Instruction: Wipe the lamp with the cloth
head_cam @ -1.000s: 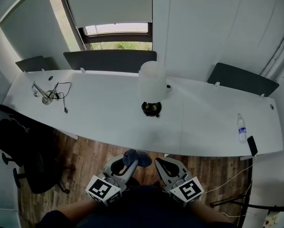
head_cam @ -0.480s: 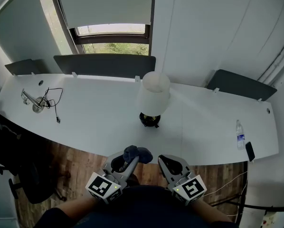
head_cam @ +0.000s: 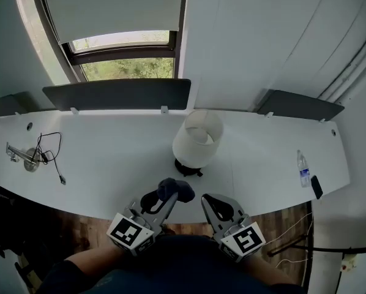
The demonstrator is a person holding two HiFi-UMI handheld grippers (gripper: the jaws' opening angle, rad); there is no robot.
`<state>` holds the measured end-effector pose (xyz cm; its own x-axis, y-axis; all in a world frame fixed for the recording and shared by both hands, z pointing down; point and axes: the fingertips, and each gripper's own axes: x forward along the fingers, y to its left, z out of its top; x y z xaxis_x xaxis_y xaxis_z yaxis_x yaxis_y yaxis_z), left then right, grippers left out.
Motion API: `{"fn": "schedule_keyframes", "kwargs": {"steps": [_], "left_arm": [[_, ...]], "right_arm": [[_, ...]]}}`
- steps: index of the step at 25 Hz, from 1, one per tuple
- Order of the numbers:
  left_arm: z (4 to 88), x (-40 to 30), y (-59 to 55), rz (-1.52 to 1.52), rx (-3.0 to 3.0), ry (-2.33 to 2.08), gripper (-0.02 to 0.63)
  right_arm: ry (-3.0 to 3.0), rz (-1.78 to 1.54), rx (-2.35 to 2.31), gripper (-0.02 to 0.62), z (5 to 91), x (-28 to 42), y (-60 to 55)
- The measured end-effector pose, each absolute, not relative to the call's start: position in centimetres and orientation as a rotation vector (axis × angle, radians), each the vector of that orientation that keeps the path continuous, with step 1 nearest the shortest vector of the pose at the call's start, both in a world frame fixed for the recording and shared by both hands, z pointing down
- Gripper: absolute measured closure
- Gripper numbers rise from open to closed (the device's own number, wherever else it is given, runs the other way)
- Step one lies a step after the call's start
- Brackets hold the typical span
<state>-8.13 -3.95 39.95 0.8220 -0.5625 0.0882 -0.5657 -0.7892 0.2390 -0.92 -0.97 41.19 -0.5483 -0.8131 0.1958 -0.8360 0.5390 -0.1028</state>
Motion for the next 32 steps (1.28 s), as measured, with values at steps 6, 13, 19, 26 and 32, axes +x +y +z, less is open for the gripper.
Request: {"fn": "schedule_keyframes", "kwargs": {"steps": [6,13,19,26,32], "left_arm": [[39.7,-7.6,-6.8,0.014,2.767,-0.844,0.520],[39.2,-5.4,-8.9,0.009,2.766,-0.905,0.520],[38.2,-4.0,-11.2,0.045,2.759,-1.015,0.520],[37.7,-3.2,-13.0,0.069,2.773,-1.073,0.520],[38.5,-3.0,-13.9,0.040,2.735,-1.073,0.520]], "right_arm": [[-2.578,0.311,1.478,0.584,41.9,0.1,-2.7],[-2.633,0.310,1.447,0.584,42.0,2.7,-4.8],[-2.670,0.320,1.369,0.584,42.4,5.1,-6.2],[-2.683,0.346,1.309,0.584,42.5,4.9,-8.0],[-2.676,0.400,1.292,0.584,44.2,5.7,-8.3]]}}
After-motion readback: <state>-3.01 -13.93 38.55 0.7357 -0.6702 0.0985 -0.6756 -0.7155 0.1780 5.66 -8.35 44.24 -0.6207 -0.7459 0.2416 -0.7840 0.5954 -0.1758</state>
